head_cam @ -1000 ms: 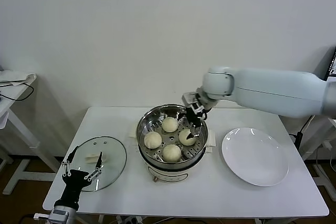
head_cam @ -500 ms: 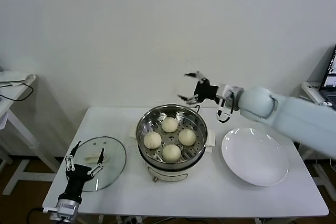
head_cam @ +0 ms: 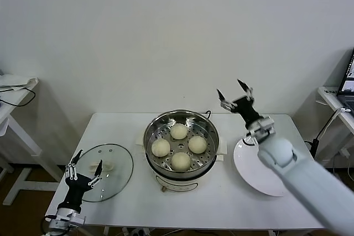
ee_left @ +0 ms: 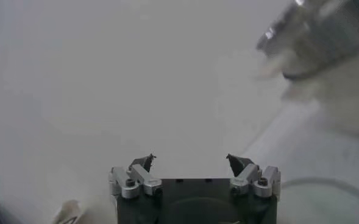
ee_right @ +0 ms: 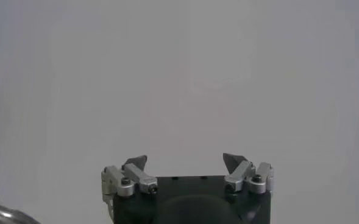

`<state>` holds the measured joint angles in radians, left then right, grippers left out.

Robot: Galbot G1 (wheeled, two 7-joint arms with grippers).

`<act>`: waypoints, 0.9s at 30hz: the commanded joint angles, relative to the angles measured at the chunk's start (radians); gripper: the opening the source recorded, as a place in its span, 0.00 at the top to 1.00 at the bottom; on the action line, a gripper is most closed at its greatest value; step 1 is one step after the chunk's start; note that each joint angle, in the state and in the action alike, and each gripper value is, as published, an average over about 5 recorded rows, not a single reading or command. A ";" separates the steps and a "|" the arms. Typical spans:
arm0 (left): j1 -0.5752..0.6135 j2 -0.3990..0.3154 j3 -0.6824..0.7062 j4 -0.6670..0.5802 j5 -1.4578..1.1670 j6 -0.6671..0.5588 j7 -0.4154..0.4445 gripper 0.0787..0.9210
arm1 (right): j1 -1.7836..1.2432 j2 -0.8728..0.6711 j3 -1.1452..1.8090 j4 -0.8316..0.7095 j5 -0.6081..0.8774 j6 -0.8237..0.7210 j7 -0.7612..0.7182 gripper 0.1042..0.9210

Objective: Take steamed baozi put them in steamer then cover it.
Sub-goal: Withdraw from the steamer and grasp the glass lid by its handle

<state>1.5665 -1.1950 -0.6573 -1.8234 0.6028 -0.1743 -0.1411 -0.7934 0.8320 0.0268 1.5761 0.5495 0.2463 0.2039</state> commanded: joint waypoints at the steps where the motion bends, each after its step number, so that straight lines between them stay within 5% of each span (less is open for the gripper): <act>1: -0.016 0.007 -0.021 0.110 0.522 0.009 -0.047 0.12 | -0.390 0.258 0.428 -0.033 -0.065 0.069 0.009 0.12; 12: -0.072 -0.042 -0.008 0.235 0.791 -0.047 -0.222 0.12 | -0.429 0.340 0.460 -0.026 -0.098 0.069 -0.003 0.12; 27: -0.120 -0.059 0.028 0.286 0.734 0.041 -0.219 0.12 | -0.438 0.364 0.454 -0.032 -0.117 0.070 -0.021 0.12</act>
<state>1.4677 -1.2441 -0.6481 -1.5763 1.3128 -0.1756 -0.3353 -1.2058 1.1637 0.4491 1.5471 0.4433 0.3116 0.1879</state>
